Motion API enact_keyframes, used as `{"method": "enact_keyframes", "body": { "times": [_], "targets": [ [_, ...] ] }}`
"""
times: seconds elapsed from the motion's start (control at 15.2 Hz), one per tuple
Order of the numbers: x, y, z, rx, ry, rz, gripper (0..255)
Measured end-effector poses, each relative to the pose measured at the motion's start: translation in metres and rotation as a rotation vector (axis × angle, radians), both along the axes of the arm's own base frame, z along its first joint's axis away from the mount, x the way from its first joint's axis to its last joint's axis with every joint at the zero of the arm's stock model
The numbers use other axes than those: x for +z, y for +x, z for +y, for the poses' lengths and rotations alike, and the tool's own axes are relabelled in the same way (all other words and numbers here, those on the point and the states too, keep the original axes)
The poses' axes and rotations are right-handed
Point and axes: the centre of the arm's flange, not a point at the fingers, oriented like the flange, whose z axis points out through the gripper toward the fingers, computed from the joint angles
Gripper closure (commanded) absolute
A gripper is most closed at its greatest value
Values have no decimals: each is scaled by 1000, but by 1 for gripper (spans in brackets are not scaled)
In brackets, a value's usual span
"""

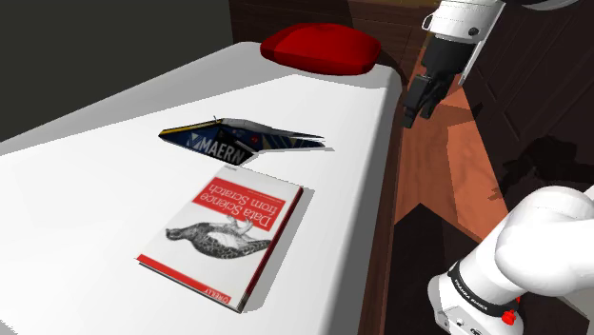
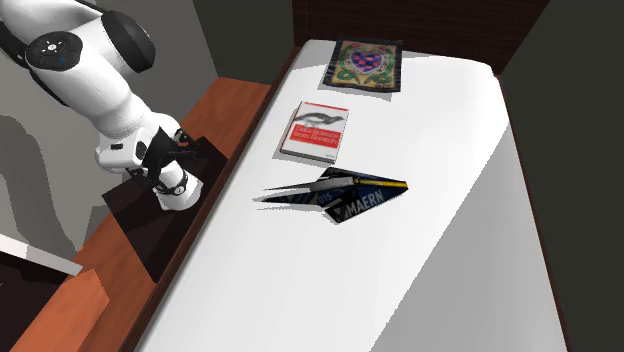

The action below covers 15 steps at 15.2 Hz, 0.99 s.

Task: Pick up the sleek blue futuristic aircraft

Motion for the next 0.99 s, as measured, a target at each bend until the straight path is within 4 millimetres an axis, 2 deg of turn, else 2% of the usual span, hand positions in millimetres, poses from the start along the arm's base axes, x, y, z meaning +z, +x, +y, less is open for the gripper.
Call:
{"method": "enact_keyframes", "body": {
  "times": [0.13, 0.26, 0.59, 0.79, 0.99],
  "targets": [
    [-1, 5, 3, 19, 3, -3, 0],
    [-7, 22, 8, 84, 10, -11, 0],
    [-21, 75, 39, 284, 34, -39, 0],
    [-28, 107, 64, 409, 49, -57, 0],
    [-35, 131, 89, 533, 63, -74, 0]
  ]
}}
